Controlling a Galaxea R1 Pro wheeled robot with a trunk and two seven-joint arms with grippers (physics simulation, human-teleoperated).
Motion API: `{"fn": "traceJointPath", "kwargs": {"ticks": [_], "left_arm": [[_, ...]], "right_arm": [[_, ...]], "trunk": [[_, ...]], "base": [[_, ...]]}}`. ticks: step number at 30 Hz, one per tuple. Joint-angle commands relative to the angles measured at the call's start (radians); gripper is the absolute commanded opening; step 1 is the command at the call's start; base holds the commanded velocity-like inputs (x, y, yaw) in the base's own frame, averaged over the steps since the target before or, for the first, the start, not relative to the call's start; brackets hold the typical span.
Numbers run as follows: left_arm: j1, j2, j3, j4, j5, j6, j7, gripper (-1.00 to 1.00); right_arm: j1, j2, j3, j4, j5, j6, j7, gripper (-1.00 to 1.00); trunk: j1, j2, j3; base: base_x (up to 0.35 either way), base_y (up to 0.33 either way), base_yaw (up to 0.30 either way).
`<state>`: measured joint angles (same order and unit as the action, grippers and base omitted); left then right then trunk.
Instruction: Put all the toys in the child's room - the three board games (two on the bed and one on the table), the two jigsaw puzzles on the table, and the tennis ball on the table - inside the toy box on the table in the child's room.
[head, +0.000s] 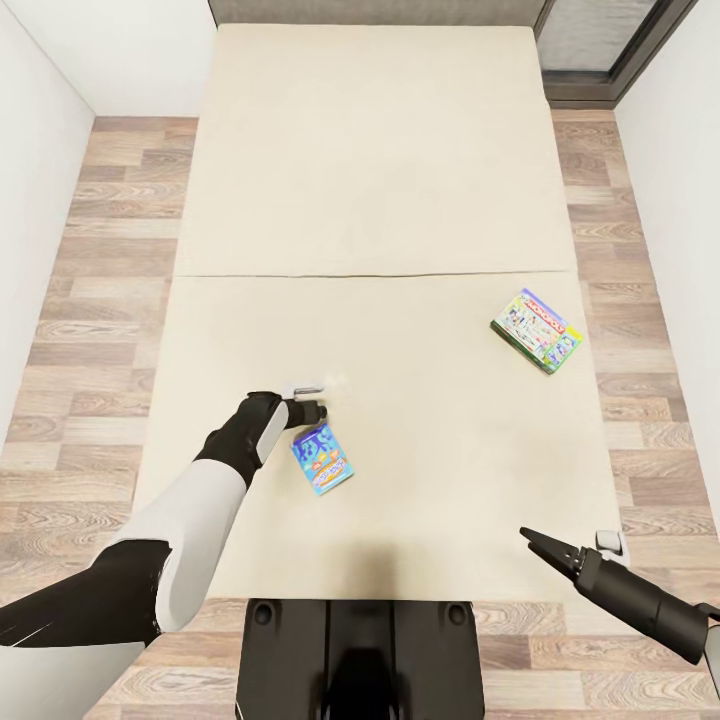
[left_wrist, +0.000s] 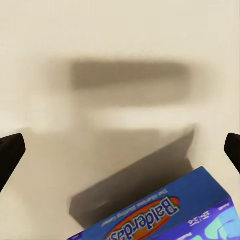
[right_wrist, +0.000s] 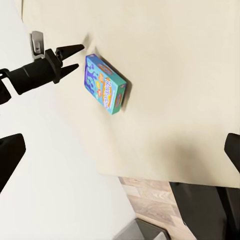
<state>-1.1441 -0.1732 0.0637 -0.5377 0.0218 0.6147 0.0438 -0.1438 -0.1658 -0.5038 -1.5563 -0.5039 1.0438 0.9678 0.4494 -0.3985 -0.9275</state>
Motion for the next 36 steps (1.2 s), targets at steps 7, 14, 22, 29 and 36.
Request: {"fn": "traceJointPath", "kwargs": {"ticks": [7, 14, 22, 29, 36], "left_arm": [[0.0, -0.001, 0.005, -0.002, 0.003, 0.004, 0.002, 1.0], [0.0, -0.001, 0.005, -0.002, 0.003, 0.003, 0.002, 1.0], [0.0, -0.001, 0.005, -0.002, 0.003, 0.002, 0.003, 1.0], [0.0, -0.001, 0.005, -0.002, 0.003, 0.001, 0.003, 1.0], [0.0, -0.001, 0.005, -0.002, 0.003, 0.0, 0.004, 1.0]], "right_arm": [[0.0, 0.0, -0.001, 0.01, 0.007, 0.003, 0.004, 1.0], [0.0, -0.001, -0.002, 0.016, 0.007, 0.003, 0.003, 1.0], [0.0, -0.001, -0.002, 0.017, 0.006, 0.003, 0.003, 1.0], [0.0, -0.001, -0.002, 0.018, 0.006, 0.003, 0.004, 1.0], [-0.001, -0.001, -0.002, 0.018, 0.005, 0.003, 0.005, 1.0]], "trunk": [[0.001, -0.002, -0.001], [0.001, -0.002, -0.001], [0.001, -0.002, -0.001], [0.001, -0.002, -0.001], [0.001, -0.002, -0.001]], "base": [[0.0, 0.0, 0.0], [0.0, 0.0, 0.0], [0.0, 0.0, 0.0], [0.0, 0.0, 0.0], [0.0, -0.004, 0.0]]}}
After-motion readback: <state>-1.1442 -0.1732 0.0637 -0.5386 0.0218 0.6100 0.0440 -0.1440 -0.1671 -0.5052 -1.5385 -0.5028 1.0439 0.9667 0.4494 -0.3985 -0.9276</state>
